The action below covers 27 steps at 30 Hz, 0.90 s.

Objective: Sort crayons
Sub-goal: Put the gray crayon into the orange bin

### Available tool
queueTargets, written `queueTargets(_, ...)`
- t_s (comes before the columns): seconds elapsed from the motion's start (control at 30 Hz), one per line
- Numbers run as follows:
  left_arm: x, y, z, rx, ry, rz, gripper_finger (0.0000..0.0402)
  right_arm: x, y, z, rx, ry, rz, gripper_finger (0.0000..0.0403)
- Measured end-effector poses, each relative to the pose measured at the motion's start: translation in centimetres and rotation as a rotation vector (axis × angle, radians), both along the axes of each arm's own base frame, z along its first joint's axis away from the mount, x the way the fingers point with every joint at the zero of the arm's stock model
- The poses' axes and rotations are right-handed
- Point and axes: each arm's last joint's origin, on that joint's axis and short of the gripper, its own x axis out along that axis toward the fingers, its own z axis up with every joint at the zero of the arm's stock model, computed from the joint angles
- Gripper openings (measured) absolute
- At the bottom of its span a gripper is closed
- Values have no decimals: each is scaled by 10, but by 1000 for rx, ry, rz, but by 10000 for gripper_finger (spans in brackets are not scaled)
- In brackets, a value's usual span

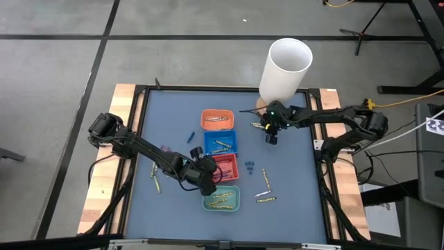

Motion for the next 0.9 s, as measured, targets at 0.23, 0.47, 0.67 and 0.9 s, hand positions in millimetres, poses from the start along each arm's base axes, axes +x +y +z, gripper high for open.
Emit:
queueTargets(0.23, 0, 0, 0, 0, 0, 0, 92, 2, -1, -10, 18, 34, 0, 104)
queueTargets(0.47, 0, 0, 0, -1, 0, 0, 92, 3, -1, -12, 31, 39, 1, 104)
queueTargets(0.67, 0, 0, 0, 0, 0, 0, 92, 3, -1, -12, 33, 41, -1, 104)
queueTargets(0.9, 0, 0, 0, 5, -2, 3, 92, 3, -1, -13, 33, 41, -1, 100)
